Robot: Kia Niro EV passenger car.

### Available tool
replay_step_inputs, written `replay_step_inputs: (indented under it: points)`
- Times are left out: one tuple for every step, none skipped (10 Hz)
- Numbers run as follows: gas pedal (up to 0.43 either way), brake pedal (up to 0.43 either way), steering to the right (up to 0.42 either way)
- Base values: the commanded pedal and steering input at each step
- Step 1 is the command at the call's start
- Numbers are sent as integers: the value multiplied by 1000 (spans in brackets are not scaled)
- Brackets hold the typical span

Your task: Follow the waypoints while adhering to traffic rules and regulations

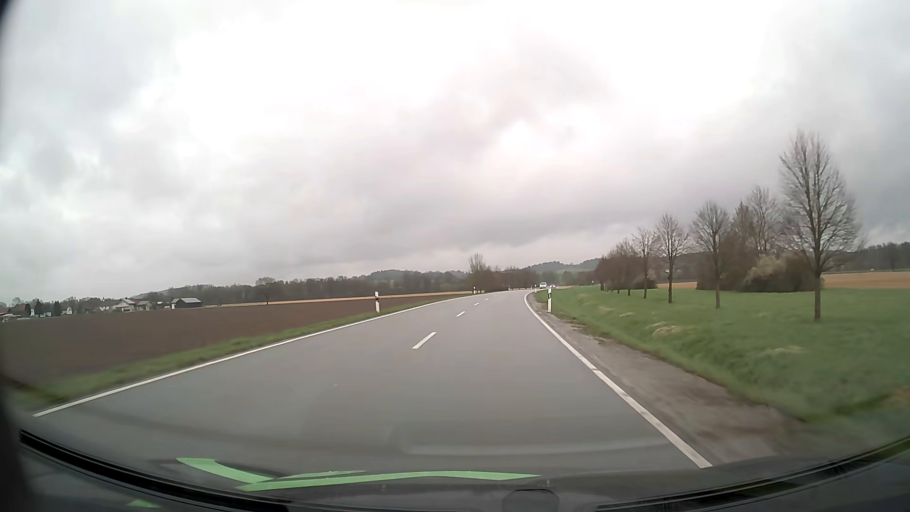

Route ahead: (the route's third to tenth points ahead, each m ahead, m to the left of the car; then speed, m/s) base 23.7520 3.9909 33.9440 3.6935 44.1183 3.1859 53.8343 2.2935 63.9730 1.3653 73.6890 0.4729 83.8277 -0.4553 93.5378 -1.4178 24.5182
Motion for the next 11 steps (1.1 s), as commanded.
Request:
replay_step_inputs:
  points:
    - [138, 0, 9]
    - [130, 0, 9]
    - [130, 0, 8]
    - [138, 0, 6]
    - [150, 0, 5]
    - [150, 0, 4]
    - [150, 0, 4]
    - [138, 0, 4]
    - [110, 0, 3]
    - [87, 0, 3]
    - [87, 0, 3]
